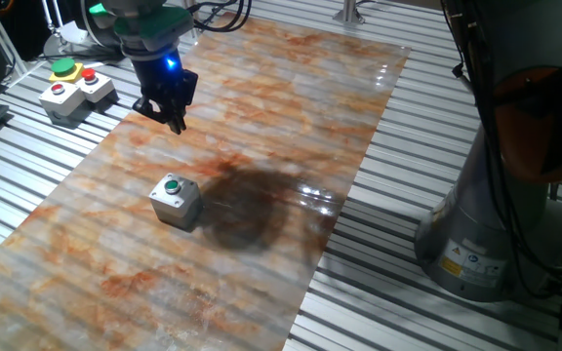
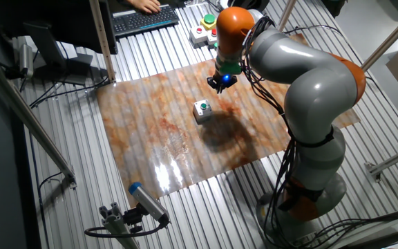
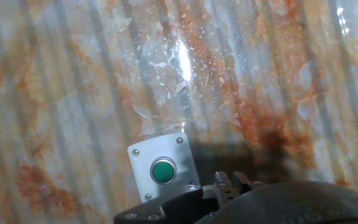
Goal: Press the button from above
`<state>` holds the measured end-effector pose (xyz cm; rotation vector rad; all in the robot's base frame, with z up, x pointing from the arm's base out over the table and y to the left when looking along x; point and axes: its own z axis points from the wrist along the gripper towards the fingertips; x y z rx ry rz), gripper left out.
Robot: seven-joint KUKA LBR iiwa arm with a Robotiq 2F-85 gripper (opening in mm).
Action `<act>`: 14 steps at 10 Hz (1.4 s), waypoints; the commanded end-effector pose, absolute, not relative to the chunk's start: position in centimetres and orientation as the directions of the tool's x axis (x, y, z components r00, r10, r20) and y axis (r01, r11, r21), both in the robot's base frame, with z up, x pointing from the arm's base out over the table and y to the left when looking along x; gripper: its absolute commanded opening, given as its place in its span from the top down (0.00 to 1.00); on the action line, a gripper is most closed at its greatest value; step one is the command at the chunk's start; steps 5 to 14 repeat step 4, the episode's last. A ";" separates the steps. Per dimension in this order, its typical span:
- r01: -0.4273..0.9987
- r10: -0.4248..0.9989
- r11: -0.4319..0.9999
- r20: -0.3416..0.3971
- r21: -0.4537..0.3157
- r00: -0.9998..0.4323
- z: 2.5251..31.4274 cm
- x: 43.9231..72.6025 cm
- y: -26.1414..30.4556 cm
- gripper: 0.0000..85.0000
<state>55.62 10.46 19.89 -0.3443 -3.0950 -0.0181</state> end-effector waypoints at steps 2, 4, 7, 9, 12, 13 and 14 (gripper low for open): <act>0.222 0.221 0.975 0.032 0.010 -0.975 19.9 55.6 10.5 0.80; 0.222 0.221 0.975 0.036 0.010 -0.975 19.9 55.7 10.5 1.00; 0.222 0.221 0.975 0.036 0.010 -0.975 19.9 55.7 10.5 1.00; 0.222 0.221 0.975 0.036 0.010 -0.975 19.9 55.7 10.5 1.00; 0.222 0.221 0.975 0.036 0.010 -0.975 19.9 55.7 10.5 1.00; 0.222 0.221 0.975 0.036 0.010 -0.975 19.9 55.7 10.5 1.00; 0.222 0.221 0.975 0.036 0.010 -0.975 19.9 55.7 10.5 1.00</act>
